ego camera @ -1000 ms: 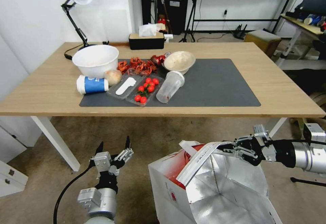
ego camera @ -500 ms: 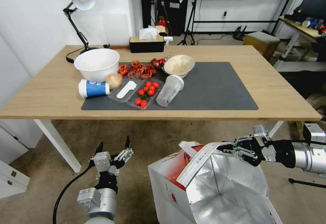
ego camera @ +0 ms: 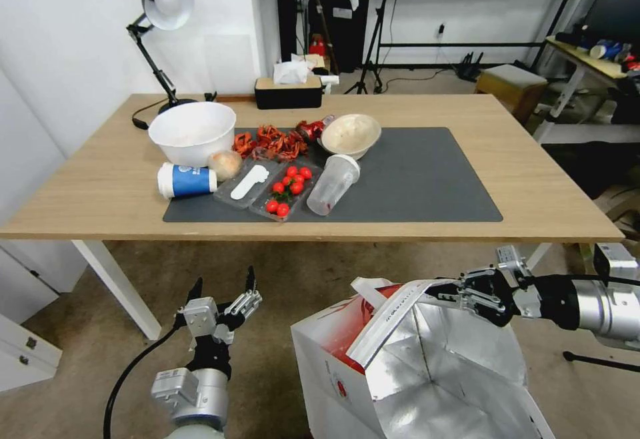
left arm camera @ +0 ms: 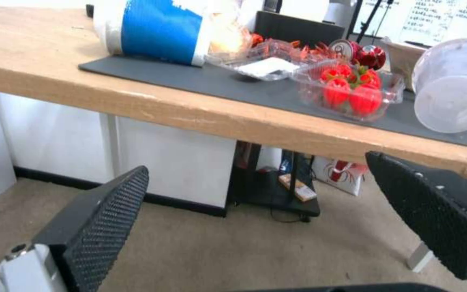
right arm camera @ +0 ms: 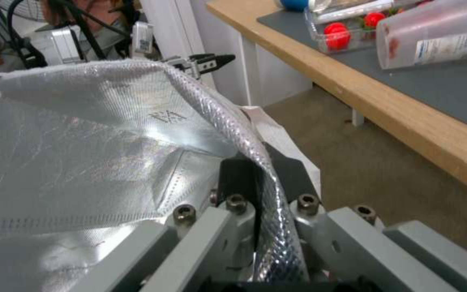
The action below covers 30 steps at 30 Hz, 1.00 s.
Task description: Pick up the food delivery bag from the floor and place it on the table.
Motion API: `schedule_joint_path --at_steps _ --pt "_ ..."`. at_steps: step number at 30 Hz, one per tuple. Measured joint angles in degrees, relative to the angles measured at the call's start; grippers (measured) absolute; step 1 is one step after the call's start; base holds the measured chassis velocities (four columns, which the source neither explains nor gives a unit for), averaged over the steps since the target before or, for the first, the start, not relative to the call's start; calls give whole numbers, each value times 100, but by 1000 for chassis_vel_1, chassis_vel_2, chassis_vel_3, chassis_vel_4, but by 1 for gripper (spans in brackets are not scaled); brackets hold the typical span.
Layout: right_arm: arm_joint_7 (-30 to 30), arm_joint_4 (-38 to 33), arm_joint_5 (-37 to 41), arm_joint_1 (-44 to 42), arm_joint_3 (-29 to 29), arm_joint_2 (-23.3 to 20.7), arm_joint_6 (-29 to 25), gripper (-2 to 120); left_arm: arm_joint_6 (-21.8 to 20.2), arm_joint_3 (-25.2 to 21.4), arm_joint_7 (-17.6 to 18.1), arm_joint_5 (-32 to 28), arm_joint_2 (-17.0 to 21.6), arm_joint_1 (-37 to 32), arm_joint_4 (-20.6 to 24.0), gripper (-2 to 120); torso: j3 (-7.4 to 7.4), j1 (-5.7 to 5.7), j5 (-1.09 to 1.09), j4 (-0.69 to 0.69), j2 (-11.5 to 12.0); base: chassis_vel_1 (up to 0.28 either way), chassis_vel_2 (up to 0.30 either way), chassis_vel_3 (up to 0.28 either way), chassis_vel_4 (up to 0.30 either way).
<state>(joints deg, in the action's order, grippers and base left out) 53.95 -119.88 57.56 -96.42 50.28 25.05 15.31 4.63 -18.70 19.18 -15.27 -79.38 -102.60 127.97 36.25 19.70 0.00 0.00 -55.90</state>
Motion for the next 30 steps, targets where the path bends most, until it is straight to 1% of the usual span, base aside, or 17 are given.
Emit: schedule_joint_path --at_steps 4,12,16,30 --pt "0 5 0 -2 1 1 0 0 0 0 2 0 0 4 -10 100 37 27 0 0 -65 0 0 0 0" --pt "2 24 -14 -3 -6 36 -4 0 57 -5 -3 -15 2 8 -77 100 182 139 0 0 -323 0 0 0 0" --pt "2 32 -22 -2 -19 43 -7 0 70 -13 11 -35 12 11 -97 100 225 173 0 0 -401 0 0 0 0" --pt "2 46 -17 16 -27 18 -8 0 127 -10 26 -95 18 59 -126 100 234 180 0 0 -412 0 0 0 0"
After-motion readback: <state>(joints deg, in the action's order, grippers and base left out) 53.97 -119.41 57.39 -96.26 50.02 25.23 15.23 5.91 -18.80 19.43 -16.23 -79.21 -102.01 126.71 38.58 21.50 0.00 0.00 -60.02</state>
